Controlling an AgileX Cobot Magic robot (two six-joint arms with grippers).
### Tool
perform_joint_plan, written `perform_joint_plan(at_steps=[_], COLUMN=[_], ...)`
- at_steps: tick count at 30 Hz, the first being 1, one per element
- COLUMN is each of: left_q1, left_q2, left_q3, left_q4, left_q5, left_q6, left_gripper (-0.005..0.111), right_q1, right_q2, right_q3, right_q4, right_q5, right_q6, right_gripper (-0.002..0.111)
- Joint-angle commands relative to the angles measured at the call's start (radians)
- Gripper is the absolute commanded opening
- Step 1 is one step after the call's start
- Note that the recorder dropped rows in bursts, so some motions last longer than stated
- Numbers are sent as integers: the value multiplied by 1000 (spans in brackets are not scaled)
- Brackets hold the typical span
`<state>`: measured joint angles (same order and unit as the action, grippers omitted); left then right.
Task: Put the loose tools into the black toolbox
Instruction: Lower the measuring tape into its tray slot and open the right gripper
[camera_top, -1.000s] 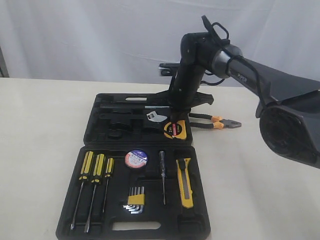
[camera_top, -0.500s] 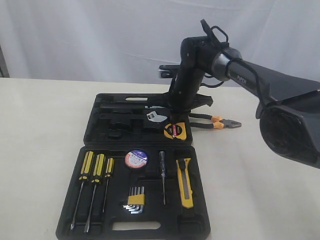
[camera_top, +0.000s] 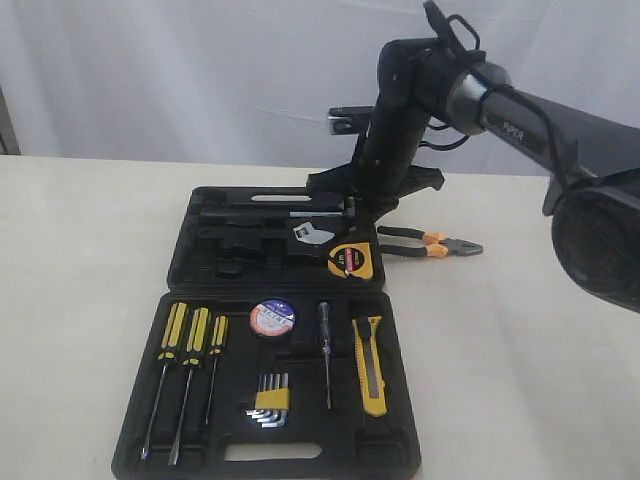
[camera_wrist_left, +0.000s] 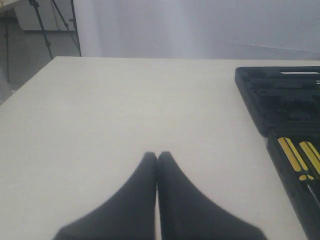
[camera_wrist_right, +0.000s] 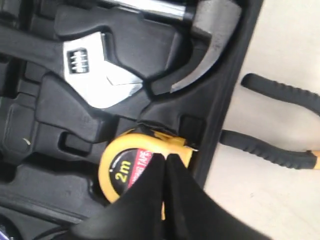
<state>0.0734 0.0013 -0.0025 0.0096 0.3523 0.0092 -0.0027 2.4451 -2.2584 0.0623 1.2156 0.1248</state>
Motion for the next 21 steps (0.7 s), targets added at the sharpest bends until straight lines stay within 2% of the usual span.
perform_joint_plan(at_steps=[1, 12, 21], left_q1=[-5, -5, -5], left_q2=[-1, -1, -1], left_q3=[3, 3, 3], left_q4=[-10, -10, -10], left_q5=[-10, -10, -10], left_q6=[-2, -2, -2], left_gripper=[0, 0, 0], right_q1=[-8, -6, -8], right_q2=[12, 85, -5], right_q3=[3, 4, 4], right_q4=[11, 75, 75], right_q5=[5, 5, 5], right_q6=[-16, -18, -55], right_gripper=[-1, -1, -1])
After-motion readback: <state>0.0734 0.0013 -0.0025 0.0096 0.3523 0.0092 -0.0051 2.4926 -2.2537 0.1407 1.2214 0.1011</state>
